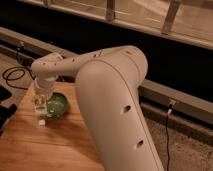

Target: Place the bottle in the ceramic bowl

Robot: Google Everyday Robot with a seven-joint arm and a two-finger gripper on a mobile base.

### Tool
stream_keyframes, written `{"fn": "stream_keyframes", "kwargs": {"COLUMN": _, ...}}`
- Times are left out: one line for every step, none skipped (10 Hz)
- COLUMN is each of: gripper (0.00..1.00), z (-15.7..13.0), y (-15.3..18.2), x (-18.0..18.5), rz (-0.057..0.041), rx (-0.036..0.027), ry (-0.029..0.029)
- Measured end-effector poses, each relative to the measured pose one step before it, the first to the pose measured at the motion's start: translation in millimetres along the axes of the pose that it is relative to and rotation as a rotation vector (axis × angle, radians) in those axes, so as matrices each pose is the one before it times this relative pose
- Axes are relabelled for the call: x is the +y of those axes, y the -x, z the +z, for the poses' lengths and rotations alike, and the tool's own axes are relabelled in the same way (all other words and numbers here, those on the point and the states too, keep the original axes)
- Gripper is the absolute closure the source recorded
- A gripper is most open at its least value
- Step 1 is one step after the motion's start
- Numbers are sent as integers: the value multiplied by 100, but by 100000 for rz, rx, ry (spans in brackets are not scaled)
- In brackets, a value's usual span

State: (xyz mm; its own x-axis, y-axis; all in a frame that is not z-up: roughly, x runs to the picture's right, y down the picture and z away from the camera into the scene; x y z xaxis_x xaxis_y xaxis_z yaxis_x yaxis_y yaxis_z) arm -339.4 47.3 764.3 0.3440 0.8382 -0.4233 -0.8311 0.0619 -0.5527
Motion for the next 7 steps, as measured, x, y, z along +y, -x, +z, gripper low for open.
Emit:
{"fn": "stream_keyframes", "kwargs": {"gripper": 73, "z": -5, "y": 3, "x": -17, "rz": 17, "rx": -9, "ry": -9}}
{"fn": "stream_keyframes", "kwargs": {"gripper": 61, "z": -5, "y": 1, "x": -3, "rz": 6, "rx": -9, "ry": 0}}
{"fn": "stream_keyframes", "kwargs": {"gripper": 51, "z": 0, "y": 2, "x": 1, "rz": 4, "rx": -2, "ry": 2}}
{"fn": "stream_keyframes", "kwargs": {"gripper": 43, "z": 9, "y": -5, "x": 10, "rz": -14, "rx": 15, "ry": 4}}
{"fn": "stream_keyframes", "kwargs": {"gripper": 31, "z": -5, "y": 3, "x": 1, "rz": -1, "rx": -12, "ry": 5}}
{"fn": "stream_keyframes", "kwargs": {"gripper": 23, "z": -6, "y": 2, "x": -15, "rz": 25, "rx": -9, "ry": -7}}
{"fn": "stream_keyframes", "kwargs": {"gripper": 20, "z": -2, "y": 1, "x": -1, "rz": 4, "rx": -3, "ry": 2}}
